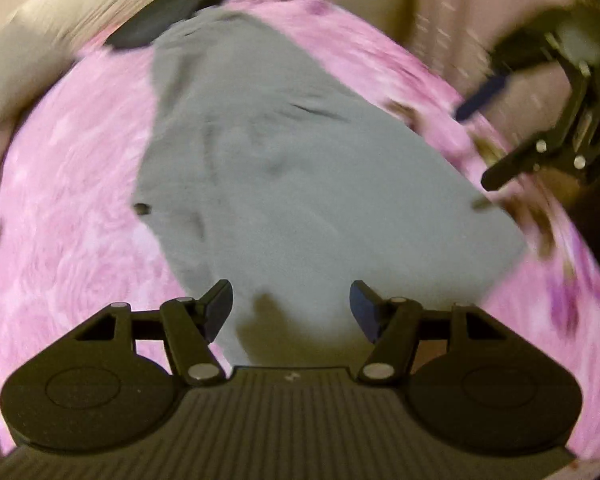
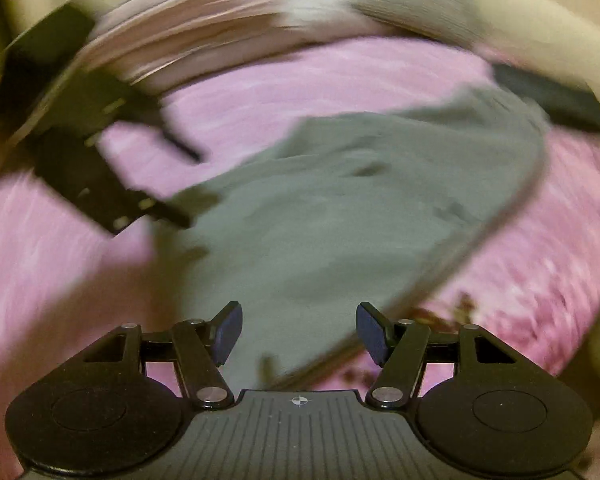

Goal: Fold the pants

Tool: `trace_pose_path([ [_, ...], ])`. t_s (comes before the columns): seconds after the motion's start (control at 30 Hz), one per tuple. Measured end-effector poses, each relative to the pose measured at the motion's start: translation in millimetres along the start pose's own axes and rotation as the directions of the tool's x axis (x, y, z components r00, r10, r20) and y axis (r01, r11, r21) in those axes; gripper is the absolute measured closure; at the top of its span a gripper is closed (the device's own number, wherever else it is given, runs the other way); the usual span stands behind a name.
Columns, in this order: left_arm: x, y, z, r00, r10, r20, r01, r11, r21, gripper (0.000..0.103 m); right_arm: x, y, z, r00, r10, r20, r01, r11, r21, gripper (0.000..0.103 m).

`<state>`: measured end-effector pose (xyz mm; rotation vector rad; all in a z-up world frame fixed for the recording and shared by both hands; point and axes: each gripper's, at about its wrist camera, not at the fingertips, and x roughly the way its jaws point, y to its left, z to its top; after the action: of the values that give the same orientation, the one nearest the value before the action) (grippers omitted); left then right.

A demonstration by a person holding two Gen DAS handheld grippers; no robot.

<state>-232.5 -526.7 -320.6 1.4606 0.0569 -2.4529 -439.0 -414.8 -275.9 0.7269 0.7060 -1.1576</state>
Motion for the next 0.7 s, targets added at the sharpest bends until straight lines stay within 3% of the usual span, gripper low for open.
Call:
trace_pose_path([
  [0.1, 19.5, 17.6, 22.8, 0.999, -0.029, -0.012, 0.029, 0.998, -0.050, 0.042, 13.6, -49.1, 19.5, 1.000, 0.011, 0.021, -0.015, 0.982, 0.189, 0.043],
  [0.23, 50.8, 37.9, 45.1, 0.997, -0.071, -0.024, 0.068, 0.994, -0.091, 0.042, 39.2, -99.3, 36.8, 0.999, 0.030, 0.041, -0.041, 0.952, 0.305, 0.043],
  [0.33, 66.0, 54.6, 46.4, 0.991, -0.112, -0.071, 0.101, 0.984, -0.144, 0.042, 41.4, -123.3, 36.5, 0.994, 0.100, 0.052, -0.113, 0.885, 0.452, 0.045],
  [0.4, 70.0, 63.0, 40.8, 0.983, -0.158, -0.092, 0.139, 0.972, -0.188, 0.042, 34.1, -122.7, 22.6, 0.986, 0.160, 0.047, -0.161, 0.839, 0.519, 0.045],
  [0.53, 63.9, 60.1, 17.7, 0.955, -0.263, -0.139, 0.225, 0.944, -0.241, 0.042, 23.4, -97.3, -11.4, 0.958, 0.288, 0.000, -0.240, 0.797, 0.554, 0.045],
  [0.7, 41.5, 41.9, -19.5, 0.927, -0.346, -0.144, 0.295, 0.911, -0.288, 0.043, 16.4, -73.9, -43.5, 0.932, 0.363, -0.002, -0.284, 0.734, 0.617, 0.047],
])
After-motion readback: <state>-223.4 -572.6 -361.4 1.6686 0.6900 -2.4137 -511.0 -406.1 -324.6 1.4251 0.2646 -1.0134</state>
